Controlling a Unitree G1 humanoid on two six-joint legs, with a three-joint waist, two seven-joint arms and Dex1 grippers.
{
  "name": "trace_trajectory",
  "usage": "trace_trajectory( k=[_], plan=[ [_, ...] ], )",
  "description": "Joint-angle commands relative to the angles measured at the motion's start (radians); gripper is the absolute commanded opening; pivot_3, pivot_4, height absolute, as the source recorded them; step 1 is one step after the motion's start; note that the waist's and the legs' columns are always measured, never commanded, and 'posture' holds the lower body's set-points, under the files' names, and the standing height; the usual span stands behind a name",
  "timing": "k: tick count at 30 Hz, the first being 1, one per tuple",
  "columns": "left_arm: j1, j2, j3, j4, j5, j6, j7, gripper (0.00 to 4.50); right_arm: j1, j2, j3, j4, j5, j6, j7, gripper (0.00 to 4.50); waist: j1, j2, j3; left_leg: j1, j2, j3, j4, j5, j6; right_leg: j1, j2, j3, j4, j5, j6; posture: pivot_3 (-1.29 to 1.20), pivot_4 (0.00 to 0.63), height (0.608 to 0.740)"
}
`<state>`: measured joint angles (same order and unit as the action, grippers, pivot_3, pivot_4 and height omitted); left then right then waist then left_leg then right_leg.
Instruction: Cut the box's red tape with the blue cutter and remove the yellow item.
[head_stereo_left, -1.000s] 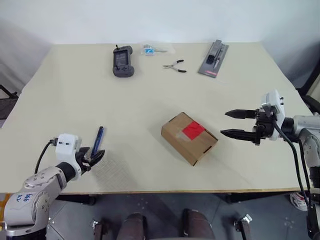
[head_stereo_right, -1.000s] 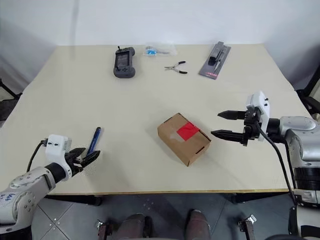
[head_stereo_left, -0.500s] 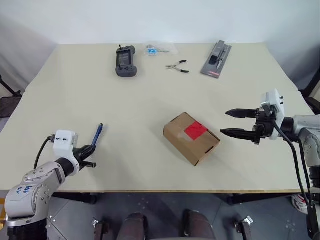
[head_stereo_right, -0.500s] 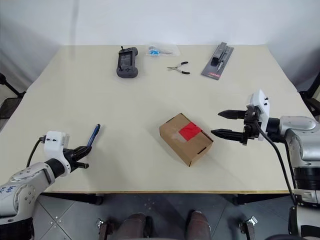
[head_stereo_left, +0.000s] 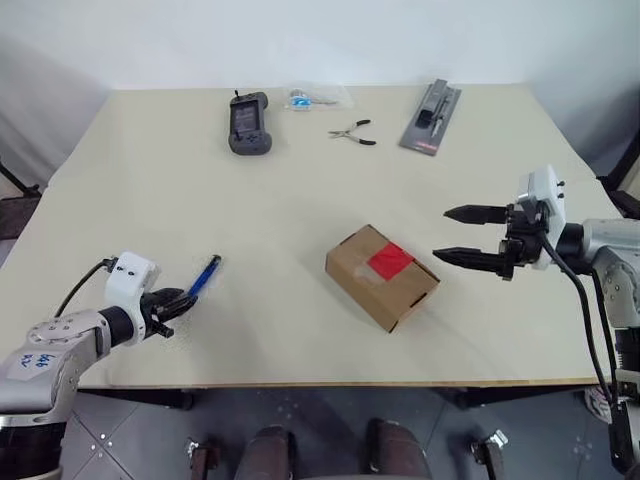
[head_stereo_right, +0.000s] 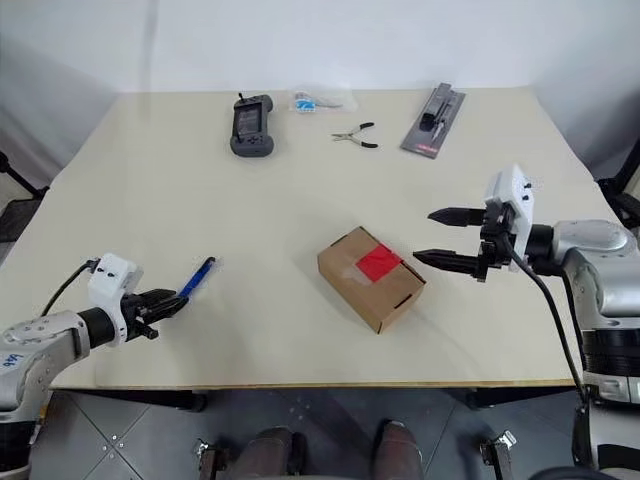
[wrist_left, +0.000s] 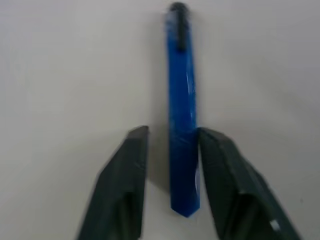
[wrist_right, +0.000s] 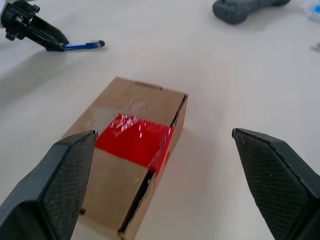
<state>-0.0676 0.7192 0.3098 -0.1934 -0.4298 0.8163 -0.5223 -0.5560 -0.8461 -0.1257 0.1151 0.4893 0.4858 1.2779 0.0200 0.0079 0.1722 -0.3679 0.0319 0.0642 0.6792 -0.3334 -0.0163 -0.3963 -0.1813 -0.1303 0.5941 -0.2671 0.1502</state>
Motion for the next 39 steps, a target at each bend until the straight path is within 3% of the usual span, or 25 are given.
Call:
trace_trajectory(
  k=[1,7,15,21,26,32,39],
  plan=[
    [0.007,-0.014,0.035,0.067,0.056,-0.016,0.077,2.89,0.003,-0.015,-0.03,-0.04,0.022,-0.001,-0.004,4.5,0.0,0.0,0.0,0.0,0.001,0.0,0.0,0.0,0.0,0.0,0.0,0.0,0.001,0.0,-0.001,0.0,0.15,0.74],
    [0.011,-0.058,0.132,0.078,0.073,-0.063,0.194,4.49,0.015,-0.018,-0.026,-0.043,0.025,0.003,-0.005,4.5,-0.015,-0.002,0.001,-0.001,0.001,0.0,0.0,0.0,0.0,-0.001,0.0,0.0,0.0,0.001,-0.001,0.0,0.15,0.74],
    [0.012,-0.099,0.192,0.095,0.037,-0.051,0.219,4.49,-0.017,0.002,-0.005,-0.019,0.012,-0.008,-0.011,4.5,-0.023,-0.004,0.002,-0.001,0.001,0.001,0.0,-0.001,0.0,-0.002,0.001,0.0,-0.001,0.001,0.0,0.0,0.15,0.74],
    [0.008,-0.081,0.159,0.131,0.056,-0.1,0.177,4.49,-0.018,0.02,-0.008,-0.028,0.013,-0.012,-0.03,4.5,-0.022,-0.004,0.002,-0.002,0.001,0.001,0.0,-0.001,0.0,-0.002,0.0,0.0,-0.001,0.001,0.0,0.0,0.15,0.74],
    [-0.077,-0.038,0.097,0.187,0.048,-0.268,0.012,4.49,0.058,0.034,-0.046,-0.102,0.038,-0.003,-0.077,4.5,-0.013,-0.005,0.003,-0.002,0.001,0.0,0.0,-0.001,0.0,-0.002,0.0,-0.001,-0.002,0.001,0.0,0.0,0.15,0.74],
    [-0.144,-0.001,0.1,0.131,-0.102,-0.186,-0.167,4.49,0.132,0.036,-0.079,-0.172,0.067,0.006,-0.132,4.5,-0.009,-0.008,0.005,-0.004,0.001,0.001,0.0,-0.003,0.0,-0.002,0.0,-0.002,-0.003,0.002,0.002,0.0,0.15,0.74],
    [-0.303,0.029,0.039,0.387,0.016,-0.266,-0.133,4.49,0.188,0.043,-0.099,-0.221,0.089,0.008,-0.179,4.5,-0.015,-0.009,0.005,-0.003,0.001,0.003,0.0,-0.004,0.001,-0.002,0.001,-0.003,-0.004,0.003,0.002,0.0,0.15,0.74]
  ],
)
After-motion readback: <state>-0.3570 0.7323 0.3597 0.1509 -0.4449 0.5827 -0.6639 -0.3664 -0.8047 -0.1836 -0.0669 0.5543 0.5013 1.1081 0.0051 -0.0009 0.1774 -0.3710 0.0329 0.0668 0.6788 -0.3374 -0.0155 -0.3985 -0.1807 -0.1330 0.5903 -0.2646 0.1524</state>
